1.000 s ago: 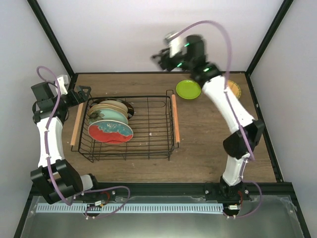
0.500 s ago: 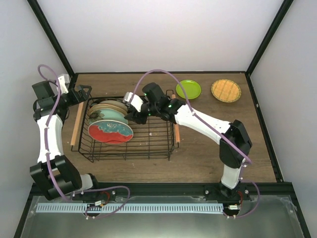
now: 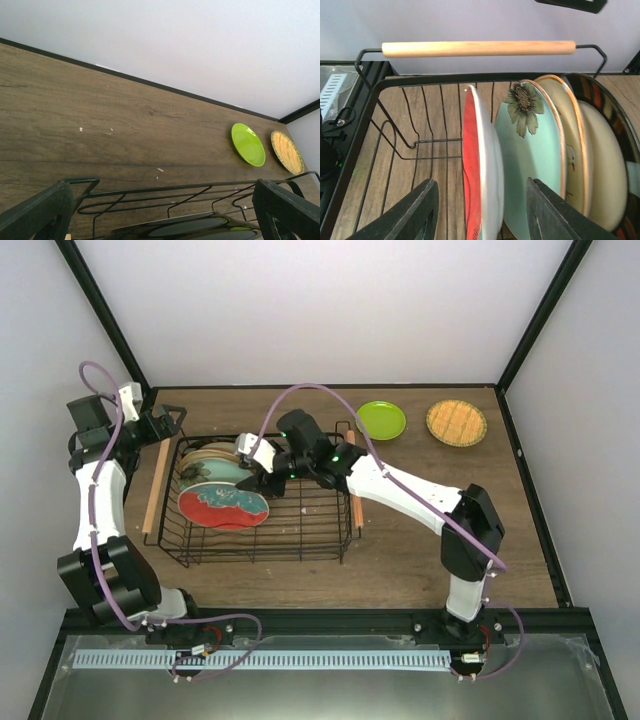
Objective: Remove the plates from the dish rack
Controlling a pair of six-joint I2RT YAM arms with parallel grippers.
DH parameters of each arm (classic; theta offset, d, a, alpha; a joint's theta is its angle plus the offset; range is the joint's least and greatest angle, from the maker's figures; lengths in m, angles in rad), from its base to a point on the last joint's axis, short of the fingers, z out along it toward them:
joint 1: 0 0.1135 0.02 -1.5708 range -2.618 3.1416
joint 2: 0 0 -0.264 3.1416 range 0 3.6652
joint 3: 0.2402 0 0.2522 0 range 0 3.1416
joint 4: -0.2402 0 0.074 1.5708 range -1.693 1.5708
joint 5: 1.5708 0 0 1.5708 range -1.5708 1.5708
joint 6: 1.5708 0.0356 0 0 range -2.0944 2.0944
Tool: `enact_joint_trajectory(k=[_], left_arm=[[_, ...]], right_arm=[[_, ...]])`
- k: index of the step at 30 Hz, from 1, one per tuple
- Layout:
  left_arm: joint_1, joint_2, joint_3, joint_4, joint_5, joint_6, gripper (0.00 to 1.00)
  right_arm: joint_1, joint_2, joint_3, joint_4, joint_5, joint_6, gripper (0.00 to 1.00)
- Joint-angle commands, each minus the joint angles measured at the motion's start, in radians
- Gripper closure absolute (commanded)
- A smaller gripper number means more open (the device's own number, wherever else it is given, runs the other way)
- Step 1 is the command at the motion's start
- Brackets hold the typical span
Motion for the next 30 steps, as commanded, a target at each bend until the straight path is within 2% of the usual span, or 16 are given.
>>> enact_joint_trajectory(k=[1,17,20,24,30], left_arm=[[-0.008,0.008,0.024,0.032,0.024,0.009,0.0],[-0.01,-0.007,0.001,0.029,0.028,0.014,0.0],[-0.01,-0.009,0.001,0.031,0.03,0.013,0.0],[-0.01,-0.009,-0.004,0.033,0.032,0.012,0.0],[-0.009,-0.013,-0.016,0.034,0.037,0.018,0.0]], right_arm=[[0.036,0.046,0.05,0.016,-0.007,-0.016,0.51],[0.086,0.181,0.093,0.101,0.153,-0.055,0.57],[0.098,0.192,0.092,0.104,0.196,-0.073,0.65],[0.124,0.201,0.085,0.117,0.307,-0.103,0.81],[0.15,0.156,0.042,0.191,0.403,-0.166,0.97]])
